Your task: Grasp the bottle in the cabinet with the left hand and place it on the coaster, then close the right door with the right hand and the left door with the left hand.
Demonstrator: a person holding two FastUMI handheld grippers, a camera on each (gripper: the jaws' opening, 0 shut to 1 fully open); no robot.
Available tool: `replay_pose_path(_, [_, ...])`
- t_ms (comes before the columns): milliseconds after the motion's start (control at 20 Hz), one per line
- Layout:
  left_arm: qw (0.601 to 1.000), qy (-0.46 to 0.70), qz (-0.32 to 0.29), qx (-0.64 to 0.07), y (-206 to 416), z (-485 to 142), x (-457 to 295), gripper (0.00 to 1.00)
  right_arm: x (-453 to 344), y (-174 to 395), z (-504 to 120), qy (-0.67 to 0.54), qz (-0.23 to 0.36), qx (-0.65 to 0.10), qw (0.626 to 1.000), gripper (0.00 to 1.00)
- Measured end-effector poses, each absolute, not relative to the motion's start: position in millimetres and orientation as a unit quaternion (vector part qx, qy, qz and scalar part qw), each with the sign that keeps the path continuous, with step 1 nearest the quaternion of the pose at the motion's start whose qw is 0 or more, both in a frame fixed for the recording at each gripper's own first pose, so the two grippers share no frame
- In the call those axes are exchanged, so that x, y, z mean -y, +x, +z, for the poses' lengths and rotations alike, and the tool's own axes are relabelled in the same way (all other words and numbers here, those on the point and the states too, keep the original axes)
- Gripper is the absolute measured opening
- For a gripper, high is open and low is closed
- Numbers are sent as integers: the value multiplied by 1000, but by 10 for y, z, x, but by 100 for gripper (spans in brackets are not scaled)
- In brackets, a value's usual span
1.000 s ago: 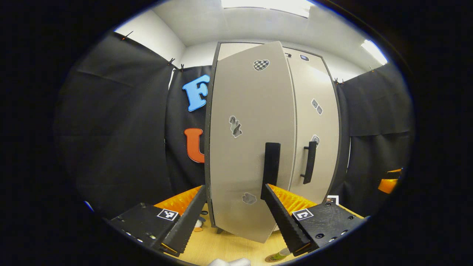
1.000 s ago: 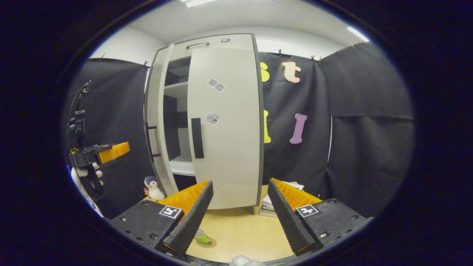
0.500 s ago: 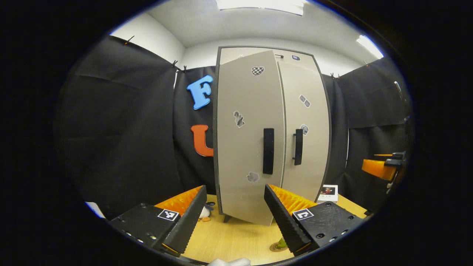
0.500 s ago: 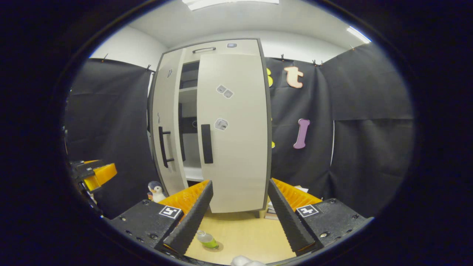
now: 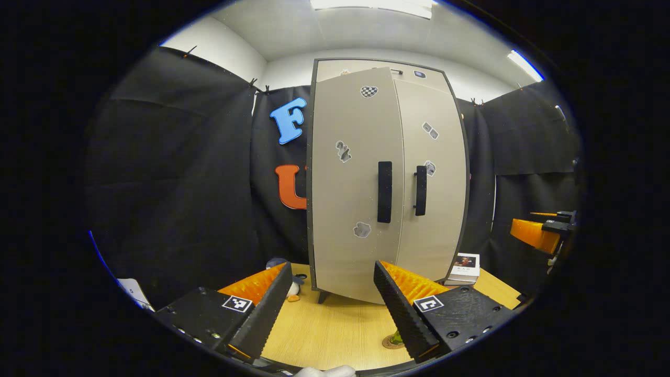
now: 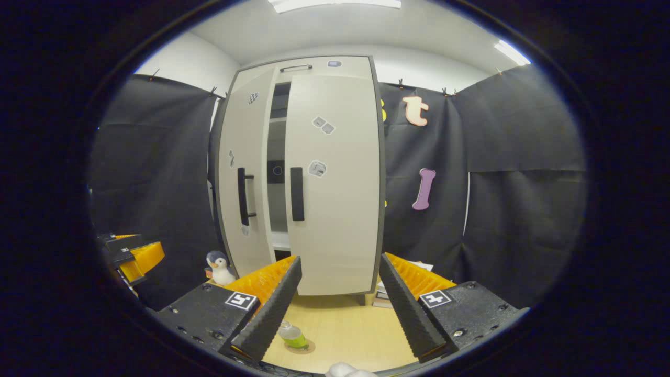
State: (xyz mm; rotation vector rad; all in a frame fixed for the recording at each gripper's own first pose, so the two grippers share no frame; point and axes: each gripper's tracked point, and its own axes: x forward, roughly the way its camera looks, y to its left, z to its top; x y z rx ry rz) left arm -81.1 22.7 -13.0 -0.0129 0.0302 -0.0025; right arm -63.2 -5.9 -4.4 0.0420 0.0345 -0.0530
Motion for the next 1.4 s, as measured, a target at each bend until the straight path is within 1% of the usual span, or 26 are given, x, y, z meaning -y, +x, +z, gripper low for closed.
replay_pose_path(50, [1000, -3, -2, -12, -801, -107, -226, 96, 68, -633, -27, 21, -29, -14, 999, 98])
replay_pose_path(200, [1000, 3, -3, -6, -768, -38, -212, 96, 84, -624, 19, 21, -33, -10, 999, 98])
replay_pose_path(350, [1000, 8, -3, -3, -739, 13, -224, 96, 112, -620, 61, 26, -36, -7, 999, 94])
replay_pose_path(400, [1000, 8, -5, -2, -719, 31, -220, 96, 117, -613, 86, 27, -36, -5, 999, 94])
replay_pose_path(450, [1000, 7, -6, -2, -716, 40, -215, 96, 131, -617, 109, 27, -38, -4, 999, 98])
replay_pose_path(650, [1000, 11, -7, 0, -700, 81, -216, 96, 137, -613, 146, 24, -38, -1, 999, 98])
replay_pose_path(700, [1000, 11, -8, -1, -698, 84, -208, 95, 134, -610, 147, 25, -38, -1, 999, 94])
replay_pose_path(1050, [1000, 14, -11, -2, -700, 89, -199, 95, 125, -610, 108, 22, -37, -4, 999, 95])
replay_pose_path(1100, [1000, 15, -10, -2, -703, 79, -214, 98, 120, -611, 105, 23, -37, -5, 999, 95])
replay_pose_path(1150, [1000, 15, -11, -3, -697, 78, -208, 96, 125, -613, 102, 24, -37, -6, 999, 95])
replay_pose_path(1200, [1000, 15, -11, -3, -700, 72, -207, 96, 117, -615, 110, 24, -36, -4, 999, 94])
replay_pose_path(1250, [1000, 14, -11, 0, -698, 72, -202, 96, 120, -617, 129, 24, -37, -2, 999, 98])
replay_pose_path(1350, [1000, 11, -12, 0, -701, 82, -198, 96, 124, -631, 129, 22, -38, 0, 999, 98])
replay_pose_path(1400, [1000, 11, -13, -1, -698, 76, -194, 96, 107, -635, 126, 23, -36, 0, 999, 94])
